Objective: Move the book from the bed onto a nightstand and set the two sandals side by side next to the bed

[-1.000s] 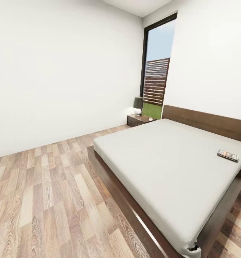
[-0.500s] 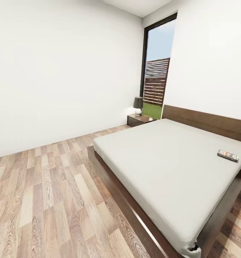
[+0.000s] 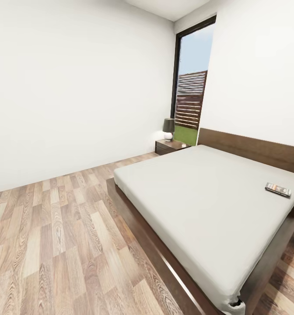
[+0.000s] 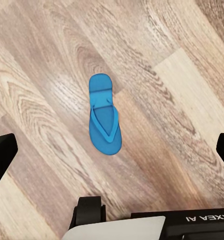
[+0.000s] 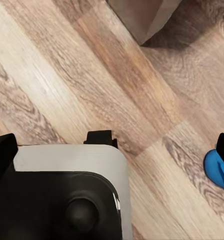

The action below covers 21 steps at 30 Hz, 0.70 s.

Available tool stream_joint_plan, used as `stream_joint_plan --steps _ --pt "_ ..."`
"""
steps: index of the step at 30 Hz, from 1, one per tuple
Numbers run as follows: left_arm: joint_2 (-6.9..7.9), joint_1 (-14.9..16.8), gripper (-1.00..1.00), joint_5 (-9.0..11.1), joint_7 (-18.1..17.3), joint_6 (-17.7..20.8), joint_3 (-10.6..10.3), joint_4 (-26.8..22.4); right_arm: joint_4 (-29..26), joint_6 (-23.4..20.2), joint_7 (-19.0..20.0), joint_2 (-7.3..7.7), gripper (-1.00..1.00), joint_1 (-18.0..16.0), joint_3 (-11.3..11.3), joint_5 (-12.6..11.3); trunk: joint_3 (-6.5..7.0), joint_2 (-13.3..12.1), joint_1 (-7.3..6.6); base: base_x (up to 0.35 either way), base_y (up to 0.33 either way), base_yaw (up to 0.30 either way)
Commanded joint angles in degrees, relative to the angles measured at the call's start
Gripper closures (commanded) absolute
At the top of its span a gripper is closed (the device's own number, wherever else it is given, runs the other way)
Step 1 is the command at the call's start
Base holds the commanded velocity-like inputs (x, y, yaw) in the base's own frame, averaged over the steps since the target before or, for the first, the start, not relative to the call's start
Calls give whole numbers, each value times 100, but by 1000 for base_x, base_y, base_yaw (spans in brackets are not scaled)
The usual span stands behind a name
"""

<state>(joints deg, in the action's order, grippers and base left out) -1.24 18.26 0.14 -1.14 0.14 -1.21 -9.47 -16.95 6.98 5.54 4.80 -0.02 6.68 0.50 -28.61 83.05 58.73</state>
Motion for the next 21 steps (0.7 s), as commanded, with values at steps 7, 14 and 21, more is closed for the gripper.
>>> stream_joint_plan --steps 7,14,21 --pt "1 2 -100 2 -9 -6 -11 -2 -225 -11 205 -198 -100 -27 -328 25 -5 3 0 0 0 0" --pt "1 2 -100 -1 -9 -10 -12 -2 -308 -254 246 -362 -100 -164 -707 31 -5 3 0 0 0 0" --pt "1 2 -100 -1 -9 -17 -11 -2 -493 -696 264 -524 -100 -344 -1034 30 -5 3 0 0 0 0"
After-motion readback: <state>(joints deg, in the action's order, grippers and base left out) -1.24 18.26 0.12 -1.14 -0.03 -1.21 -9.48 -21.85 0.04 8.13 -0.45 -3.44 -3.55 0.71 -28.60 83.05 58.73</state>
